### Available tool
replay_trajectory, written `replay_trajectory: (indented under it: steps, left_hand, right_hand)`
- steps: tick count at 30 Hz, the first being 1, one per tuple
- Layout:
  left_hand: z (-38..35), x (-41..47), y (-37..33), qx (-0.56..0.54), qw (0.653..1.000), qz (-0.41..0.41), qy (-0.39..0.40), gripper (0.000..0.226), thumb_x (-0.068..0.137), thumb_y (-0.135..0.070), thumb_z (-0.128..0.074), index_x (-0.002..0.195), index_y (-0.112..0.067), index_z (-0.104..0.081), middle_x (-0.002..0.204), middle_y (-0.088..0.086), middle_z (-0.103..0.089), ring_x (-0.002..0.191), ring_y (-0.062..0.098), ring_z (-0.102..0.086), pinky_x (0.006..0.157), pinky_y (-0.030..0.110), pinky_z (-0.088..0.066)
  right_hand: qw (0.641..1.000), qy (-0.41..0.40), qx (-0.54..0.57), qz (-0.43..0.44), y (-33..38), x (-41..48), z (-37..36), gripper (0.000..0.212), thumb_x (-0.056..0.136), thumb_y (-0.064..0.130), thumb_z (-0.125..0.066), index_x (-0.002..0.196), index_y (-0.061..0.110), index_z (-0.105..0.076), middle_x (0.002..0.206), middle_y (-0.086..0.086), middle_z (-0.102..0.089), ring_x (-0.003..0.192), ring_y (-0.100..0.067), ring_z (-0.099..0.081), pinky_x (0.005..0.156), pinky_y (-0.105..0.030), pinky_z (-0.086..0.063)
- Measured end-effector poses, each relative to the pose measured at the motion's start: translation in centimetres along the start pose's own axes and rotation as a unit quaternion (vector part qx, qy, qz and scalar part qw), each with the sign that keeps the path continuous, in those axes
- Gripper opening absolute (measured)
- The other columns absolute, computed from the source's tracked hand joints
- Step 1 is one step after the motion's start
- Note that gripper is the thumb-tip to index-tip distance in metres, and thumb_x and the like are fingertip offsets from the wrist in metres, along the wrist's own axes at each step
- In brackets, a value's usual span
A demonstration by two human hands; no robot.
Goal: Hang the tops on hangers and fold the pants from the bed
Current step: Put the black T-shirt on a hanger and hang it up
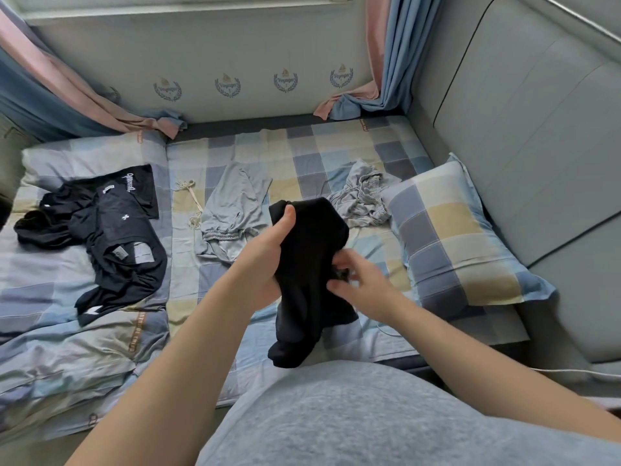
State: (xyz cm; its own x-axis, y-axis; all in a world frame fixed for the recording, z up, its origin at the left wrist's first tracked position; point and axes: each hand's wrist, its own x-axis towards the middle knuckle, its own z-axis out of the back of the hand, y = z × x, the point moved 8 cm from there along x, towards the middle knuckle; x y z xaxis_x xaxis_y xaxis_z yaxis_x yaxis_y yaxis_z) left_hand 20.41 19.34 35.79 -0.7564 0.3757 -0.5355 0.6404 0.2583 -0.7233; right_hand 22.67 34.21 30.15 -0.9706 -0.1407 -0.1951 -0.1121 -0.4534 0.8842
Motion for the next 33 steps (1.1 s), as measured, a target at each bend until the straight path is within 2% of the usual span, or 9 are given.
replay_trajectory:
  steps: [3,9,12,17,19,22,25,28,33]
  left_hand:
    - [-1.2,-0.4,-0.6,-0.026,0.999,-0.011,0.035,0.063,0.079,-0.059,-0.062,0.121,-0.012,-0.067,0.117,0.012,-0.073,0.107,0.029,-0.071,0.082,0.039,-0.060]
    - [-1.6,-0.7,-1.7,-0.064,0.995,-0.042,0.060,0.051,0.089,-0.057,-0.053,0.106,-0.017,-0.079,0.121,0.011,-0.072,0.110,0.027,-0.070,0.080,0.036,-0.061]
    - [0.4,0.0,-1.8,-0.063,0.997,-0.042,-0.007,0.052,0.092,-0.054,-0.056,0.122,-0.014,-0.070,0.119,0.008,-0.073,0.108,0.025,-0.071,0.079,0.034,-0.060]
    - [3.7,1.3,-2.0,0.051,0.989,-0.069,-0.119,0.044,0.101,-0.042,-0.054,0.128,-0.007,-0.059,0.120,0.008,-0.072,0.111,0.023,-0.068,0.097,0.039,-0.051]
    - [3.9,1.6,-1.6,0.124,0.981,-0.075,-0.126,0.036,0.100,-0.036,-0.058,0.123,-0.008,-0.062,0.116,0.006,-0.073,0.109,0.021,-0.069,0.092,0.034,-0.054]
    - [3.3,1.9,-0.8,0.189,0.971,-0.089,-0.114,0.033,0.097,-0.029,-0.064,0.126,-0.012,-0.061,0.110,-0.005,-0.074,0.105,0.014,-0.070,0.067,0.015,-0.054]
    - [1.5,2.5,0.3,0.273,0.956,-0.078,-0.070,0.065,0.094,-0.028,-0.069,0.152,-0.019,-0.039,0.126,-0.020,-0.050,0.103,-0.008,-0.059,0.068,0.003,-0.046]
    - [-0.2,3.0,1.7,0.386,0.919,-0.075,-0.038,0.064,0.087,-0.036,-0.076,0.144,-0.025,-0.050,0.138,-0.013,-0.051,0.124,0.009,-0.054,0.096,0.024,-0.047]
    - [-3.6,3.8,4.9,0.441,0.894,-0.079,0.020,0.061,0.069,-0.053,-0.077,0.122,-0.027,-0.060,0.117,-0.012,-0.066,0.104,0.008,-0.066,0.089,0.031,-0.055]
  right_hand:
    - [0.998,0.034,0.008,-0.048,-1.8,0.8,-1.6,0.052,0.089,0.024,-0.071,0.135,0.020,-0.048,0.126,0.002,-0.058,0.116,-0.011,-0.056,0.096,-0.026,-0.046]
    - [0.992,-0.038,-0.087,-0.085,-4.3,2.0,1.2,0.019,0.099,0.022,-0.057,0.101,0.007,-0.070,0.097,-0.008,-0.070,0.095,-0.026,-0.062,0.079,-0.034,-0.047]
    - [0.989,-0.065,-0.088,-0.097,-5.0,1.7,3.6,0.021,0.099,0.019,-0.057,0.084,0.009,-0.068,0.074,-0.005,-0.065,0.077,-0.025,-0.057,0.069,-0.028,-0.045]
    - [0.987,-0.114,-0.094,-0.071,-3.8,1.5,7.3,0.022,0.098,0.014,-0.056,0.082,0.010,-0.069,0.075,-0.008,-0.067,0.076,-0.028,-0.058,0.075,-0.044,-0.047]
    - [0.987,-0.139,-0.060,-0.058,-2.6,1.4,8.4,0.032,0.099,0.018,-0.057,0.068,0.014,-0.061,0.062,0.003,-0.054,0.064,-0.017,-0.048,0.065,-0.038,-0.039]
    - [0.980,-0.173,0.077,-0.066,-0.9,1.1,9.4,0.043,0.102,0.027,-0.055,0.078,-0.009,-0.055,0.069,-0.006,-0.048,0.068,-0.017,-0.045,0.067,-0.033,-0.035]
    - [0.962,-0.183,0.189,-0.068,1.2,0.9,10.0,0.046,0.103,0.032,-0.053,0.095,-0.014,-0.059,0.082,-0.012,-0.059,0.078,-0.024,-0.056,0.074,-0.038,-0.046]
    - [0.959,-0.181,0.215,-0.028,4.8,0.5,10.6,0.053,0.102,0.036,-0.053,0.097,-0.016,-0.053,0.086,-0.015,-0.055,0.081,-0.028,-0.053,0.077,-0.044,-0.045]
    - [0.937,-0.171,0.303,0.020,9.0,-0.2,11.4,0.035,0.100,0.039,-0.056,0.079,0.014,-0.069,0.082,-0.010,-0.064,0.083,-0.025,-0.063,0.080,-0.042,-0.053]
